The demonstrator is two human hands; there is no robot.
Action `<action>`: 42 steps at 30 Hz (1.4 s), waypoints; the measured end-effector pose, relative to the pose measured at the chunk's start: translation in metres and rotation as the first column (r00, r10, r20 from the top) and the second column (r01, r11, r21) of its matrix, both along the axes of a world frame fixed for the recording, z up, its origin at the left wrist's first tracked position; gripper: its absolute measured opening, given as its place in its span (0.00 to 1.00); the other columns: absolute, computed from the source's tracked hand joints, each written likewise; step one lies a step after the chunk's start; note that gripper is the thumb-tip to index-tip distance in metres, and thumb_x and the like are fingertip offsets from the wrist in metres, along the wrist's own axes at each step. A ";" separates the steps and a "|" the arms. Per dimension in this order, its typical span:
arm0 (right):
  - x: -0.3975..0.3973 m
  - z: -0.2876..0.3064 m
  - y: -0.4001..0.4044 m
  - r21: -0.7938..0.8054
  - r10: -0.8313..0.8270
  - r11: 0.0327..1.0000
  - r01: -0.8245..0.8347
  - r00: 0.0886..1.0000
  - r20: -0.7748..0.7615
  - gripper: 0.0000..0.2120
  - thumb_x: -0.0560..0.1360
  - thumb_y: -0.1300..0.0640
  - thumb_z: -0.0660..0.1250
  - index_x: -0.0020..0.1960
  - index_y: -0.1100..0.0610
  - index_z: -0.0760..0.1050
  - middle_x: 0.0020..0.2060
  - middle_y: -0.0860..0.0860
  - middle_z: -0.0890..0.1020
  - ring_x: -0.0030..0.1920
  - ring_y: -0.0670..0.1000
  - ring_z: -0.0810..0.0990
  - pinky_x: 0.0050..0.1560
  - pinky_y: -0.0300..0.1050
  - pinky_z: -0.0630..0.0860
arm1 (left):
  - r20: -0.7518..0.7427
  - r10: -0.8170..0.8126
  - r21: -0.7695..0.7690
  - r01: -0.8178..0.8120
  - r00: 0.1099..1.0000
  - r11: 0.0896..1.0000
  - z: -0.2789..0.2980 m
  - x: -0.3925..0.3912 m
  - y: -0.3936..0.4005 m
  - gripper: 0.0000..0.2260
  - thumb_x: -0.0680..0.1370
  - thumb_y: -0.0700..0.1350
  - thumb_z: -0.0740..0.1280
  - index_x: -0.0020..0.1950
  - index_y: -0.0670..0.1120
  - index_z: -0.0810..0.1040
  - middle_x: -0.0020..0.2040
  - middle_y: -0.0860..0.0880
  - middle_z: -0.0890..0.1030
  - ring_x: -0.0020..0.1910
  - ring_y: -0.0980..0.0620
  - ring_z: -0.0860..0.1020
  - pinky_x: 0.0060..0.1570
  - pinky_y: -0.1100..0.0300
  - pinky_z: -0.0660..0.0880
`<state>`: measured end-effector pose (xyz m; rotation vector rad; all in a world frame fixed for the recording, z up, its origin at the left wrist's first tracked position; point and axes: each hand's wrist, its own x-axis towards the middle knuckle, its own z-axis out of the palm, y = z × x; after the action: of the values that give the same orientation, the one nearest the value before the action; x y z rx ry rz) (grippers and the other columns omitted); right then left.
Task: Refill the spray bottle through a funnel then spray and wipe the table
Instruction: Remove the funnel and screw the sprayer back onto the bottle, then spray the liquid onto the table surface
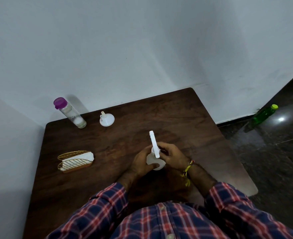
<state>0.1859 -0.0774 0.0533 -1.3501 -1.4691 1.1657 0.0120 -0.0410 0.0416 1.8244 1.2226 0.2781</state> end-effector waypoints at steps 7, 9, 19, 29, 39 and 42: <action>-0.029 -0.010 -0.017 0.122 -0.401 0.915 0.385 0.903 0.157 0.10 0.72 0.56 0.73 0.54 0.52 0.84 0.43 0.46 0.87 0.44 0.45 0.84 0.47 0.47 0.81 | 0.028 0.170 0.104 -0.172 0.985 0.980 -0.003 0.007 -0.017 0.23 0.70 0.51 0.75 0.64 0.51 0.76 0.58 0.55 0.79 0.55 0.57 0.77 0.53 0.65 0.70; -0.038 -0.010 -0.018 0.123 -0.483 0.875 0.469 0.864 0.142 0.11 0.73 0.54 0.74 0.54 0.52 0.84 0.43 0.47 0.87 0.43 0.44 0.84 0.46 0.45 0.82 | 0.040 0.224 0.135 -0.228 0.974 0.964 0.000 0.011 -0.021 0.18 0.73 0.52 0.72 0.61 0.52 0.77 0.57 0.54 0.81 0.55 0.56 0.78 0.54 0.64 0.72; -0.042 0.002 0.015 0.107 -0.439 0.896 0.430 0.894 0.088 0.23 0.75 0.48 0.71 0.65 0.55 0.71 0.57 0.49 0.80 0.56 0.46 0.79 0.58 0.42 0.77 | -0.097 0.134 0.132 -0.120 0.986 0.984 0.012 0.020 -0.015 0.23 0.74 0.57 0.69 0.67 0.54 0.72 0.62 0.53 0.77 0.60 0.54 0.75 0.60 0.56 0.74; -0.031 0.034 -0.004 0.108 -0.353 0.928 0.356 0.934 -0.049 0.05 0.78 0.58 0.69 0.51 0.58 0.81 0.36 0.52 0.84 0.30 0.50 0.81 0.34 0.44 0.79 | -0.292 0.250 0.074 -0.239 0.923 0.968 -0.012 -0.078 -0.037 0.18 0.77 0.49 0.69 0.65 0.49 0.74 0.62 0.49 0.78 0.61 0.50 0.77 0.61 0.57 0.72; -0.054 0.026 -0.022 -0.222 -0.078 0.954 0.200 0.883 0.463 0.18 0.68 0.37 0.72 0.44 0.51 0.83 0.34 0.47 0.85 0.40 0.52 0.84 0.44 0.51 0.81 | -0.510 0.238 -0.093 -0.328 0.827 0.940 -0.028 -0.110 -0.066 0.32 0.79 0.47 0.66 0.79 0.45 0.54 0.79 0.43 0.54 0.77 0.43 0.56 0.75 0.50 0.58; -0.065 0.025 -0.020 -0.251 -0.138 0.924 0.287 0.866 0.481 0.21 0.66 0.36 0.74 0.43 0.54 0.82 0.37 0.51 0.84 0.38 0.55 0.85 0.42 0.53 0.83 | -0.543 0.182 -0.125 -0.293 0.819 0.948 -0.025 -0.109 -0.063 0.34 0.79 0.46 0.66 0.79 0.46 0.50 0.80 0.42 0.50 0.78 0.41 0.53 0.75 0.50 0.58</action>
<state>0.1211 -0.0973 0.0781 -2.0701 -1.4291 1.0047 -0.0973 -0.1038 0.0167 1.6109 1.7982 -0.2305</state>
